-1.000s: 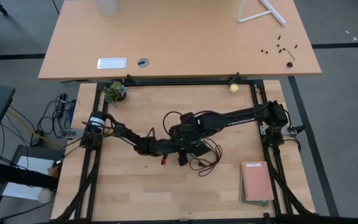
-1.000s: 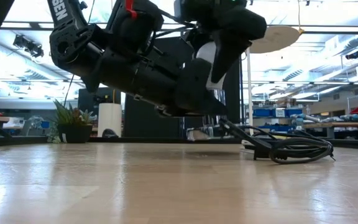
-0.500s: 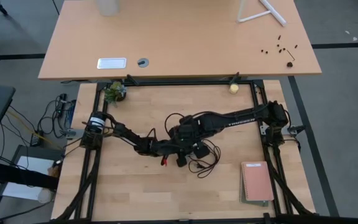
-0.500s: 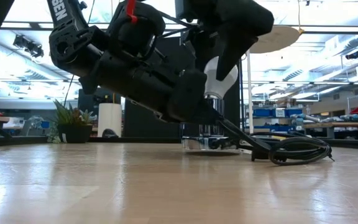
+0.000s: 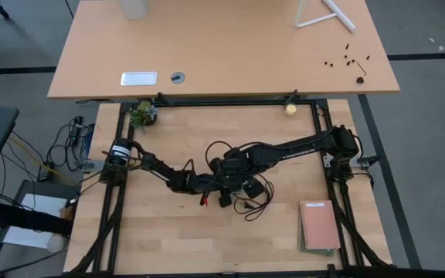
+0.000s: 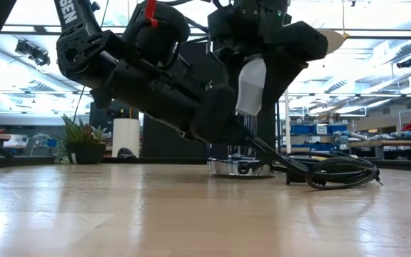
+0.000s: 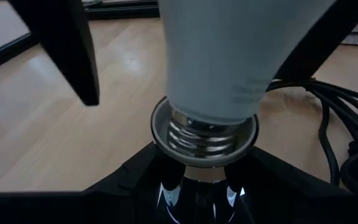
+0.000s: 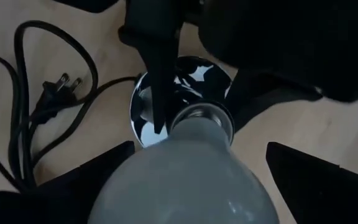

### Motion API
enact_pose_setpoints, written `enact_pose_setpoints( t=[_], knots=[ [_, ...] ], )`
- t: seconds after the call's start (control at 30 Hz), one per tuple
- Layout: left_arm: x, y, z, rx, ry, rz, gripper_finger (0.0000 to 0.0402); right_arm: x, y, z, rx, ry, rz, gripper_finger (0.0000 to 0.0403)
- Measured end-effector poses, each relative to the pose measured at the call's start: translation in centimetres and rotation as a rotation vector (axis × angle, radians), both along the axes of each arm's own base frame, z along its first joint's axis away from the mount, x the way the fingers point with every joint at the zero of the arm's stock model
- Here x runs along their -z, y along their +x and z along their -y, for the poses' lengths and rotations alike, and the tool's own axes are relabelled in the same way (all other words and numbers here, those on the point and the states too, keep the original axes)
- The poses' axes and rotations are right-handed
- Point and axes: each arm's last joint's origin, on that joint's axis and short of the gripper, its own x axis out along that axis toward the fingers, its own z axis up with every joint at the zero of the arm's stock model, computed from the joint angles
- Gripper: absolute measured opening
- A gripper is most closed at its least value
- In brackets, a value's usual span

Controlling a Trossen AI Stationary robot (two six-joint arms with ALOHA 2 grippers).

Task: Screw lightbulb
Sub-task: Insert the light bulb into the lamp

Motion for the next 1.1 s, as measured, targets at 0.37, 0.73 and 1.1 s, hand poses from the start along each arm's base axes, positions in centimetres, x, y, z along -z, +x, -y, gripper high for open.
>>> enact_pose_setpoints(
  t=[0.37, 0.73, 1.1],
  knots=[
    [0.24, -0.08, 0.01, 0.006, 0.001, -0.021, 0.0195, 0.64, 0.2, 0.01, -0.076, -0.052, 0.024, 0.0296],
    [0.24, -0.08, 0.06, 0.015, 0.0, -0.023, 0.0195, 0.68, 0.14, -0.13, -0.026, 0.011, 0.021, 0.0249],
    [0.25, -0.1, 0.04, -0.007, -0.034, -0.015, 0.0195, 0.69, 0.24, -0.3, 0.211, 0.082, 0.046, 0.0256]
  ],
)
